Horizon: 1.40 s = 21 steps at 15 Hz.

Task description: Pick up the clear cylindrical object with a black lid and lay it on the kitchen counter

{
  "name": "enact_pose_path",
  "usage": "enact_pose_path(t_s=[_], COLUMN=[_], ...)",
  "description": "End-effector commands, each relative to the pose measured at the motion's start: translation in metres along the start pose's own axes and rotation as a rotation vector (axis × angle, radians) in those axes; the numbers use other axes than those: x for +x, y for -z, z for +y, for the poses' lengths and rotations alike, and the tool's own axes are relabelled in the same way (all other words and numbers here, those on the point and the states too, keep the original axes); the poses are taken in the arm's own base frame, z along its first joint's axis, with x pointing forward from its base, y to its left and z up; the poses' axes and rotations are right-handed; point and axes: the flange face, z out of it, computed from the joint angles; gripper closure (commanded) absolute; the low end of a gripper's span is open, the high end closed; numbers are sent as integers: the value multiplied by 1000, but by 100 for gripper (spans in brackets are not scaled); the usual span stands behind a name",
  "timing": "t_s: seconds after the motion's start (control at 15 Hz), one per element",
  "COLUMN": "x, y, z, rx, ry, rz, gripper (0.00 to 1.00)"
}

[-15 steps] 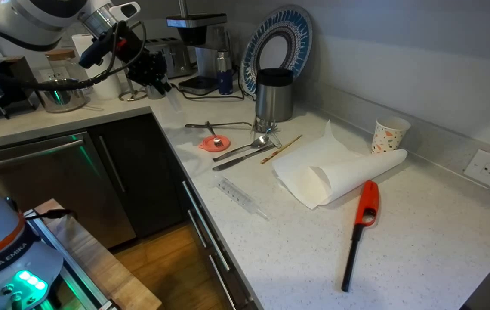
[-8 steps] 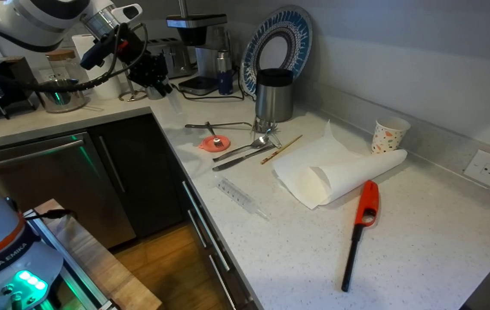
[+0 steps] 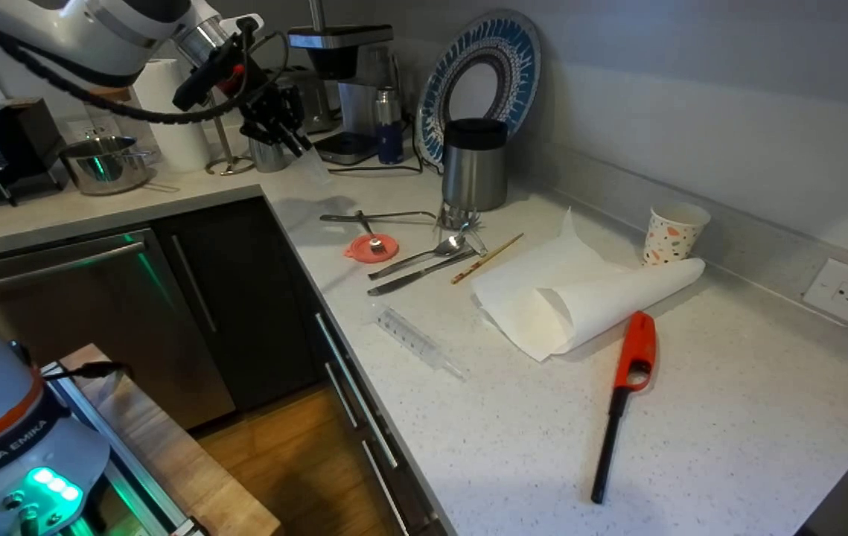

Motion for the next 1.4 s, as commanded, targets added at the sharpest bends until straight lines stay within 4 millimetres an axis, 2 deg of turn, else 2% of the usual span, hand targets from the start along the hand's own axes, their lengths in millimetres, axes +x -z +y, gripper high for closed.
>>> enact_pose_path(t_s=[0.0,0.27,0.47,0.73,1.0,1.33], x=[64,112,140,167,179,175], y=[-34,-64,-86,-107,-122,-142], z=[5,8,-6,-25,-32,-45], rx=[-73,-206,-257,-318,-408,-418], ry=[98,256,391,561,706,871], rz=[-86,-157,-190,-241,-305,-390], gripper=[95,95,95,95,95,95])
